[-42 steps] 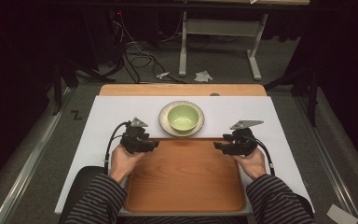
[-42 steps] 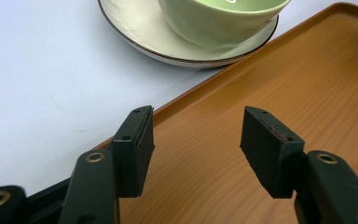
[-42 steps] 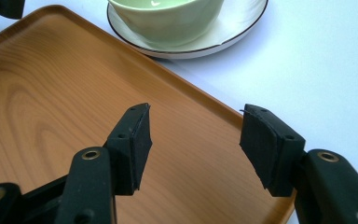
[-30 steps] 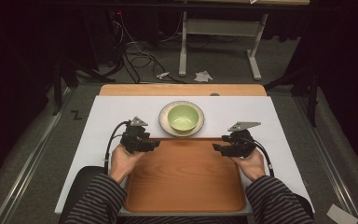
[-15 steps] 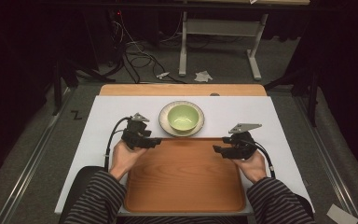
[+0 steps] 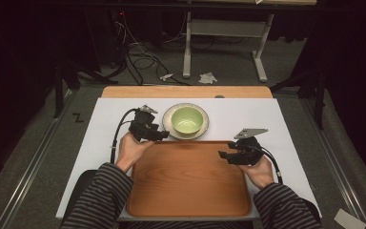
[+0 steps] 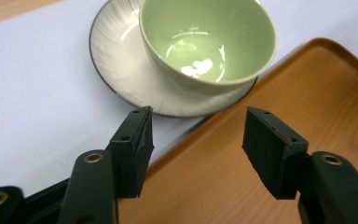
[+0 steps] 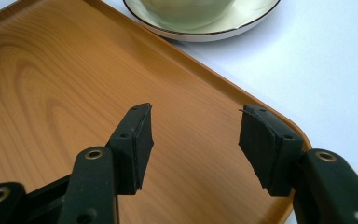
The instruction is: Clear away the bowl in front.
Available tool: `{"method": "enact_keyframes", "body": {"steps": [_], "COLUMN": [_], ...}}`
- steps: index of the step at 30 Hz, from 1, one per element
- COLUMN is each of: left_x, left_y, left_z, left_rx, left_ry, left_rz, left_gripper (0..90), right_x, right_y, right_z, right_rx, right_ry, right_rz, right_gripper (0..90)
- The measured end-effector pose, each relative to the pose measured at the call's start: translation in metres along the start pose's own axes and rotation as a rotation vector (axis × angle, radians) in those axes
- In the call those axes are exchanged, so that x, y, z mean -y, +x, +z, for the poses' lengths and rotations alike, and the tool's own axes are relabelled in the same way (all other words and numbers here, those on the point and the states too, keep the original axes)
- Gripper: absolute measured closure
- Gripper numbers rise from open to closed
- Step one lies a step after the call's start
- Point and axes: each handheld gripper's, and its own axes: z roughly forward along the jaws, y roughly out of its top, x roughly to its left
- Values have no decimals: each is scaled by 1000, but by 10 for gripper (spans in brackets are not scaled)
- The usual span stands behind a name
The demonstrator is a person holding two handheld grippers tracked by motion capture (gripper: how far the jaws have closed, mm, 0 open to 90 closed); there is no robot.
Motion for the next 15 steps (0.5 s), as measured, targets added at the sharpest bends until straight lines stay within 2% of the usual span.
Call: {"method": "enact_keyframes", "body": {"steps": [5, 15], "left_x": [-11, -32], "left_y": [-7, -13], "left_z": [11, 39], "left_rx": [-10, -41], "left_ry": [8, 31], "left_rz": [27, 31], "left_gripper": [434, 434], "right_x": [0, 0], "right_y": [0, 0], "right_z": [-2, -1], "right_rx": [2, 4], "right_ry": [-11, -10], "right_rz": [-1, 0], "right_gripper": [463, 465]}}
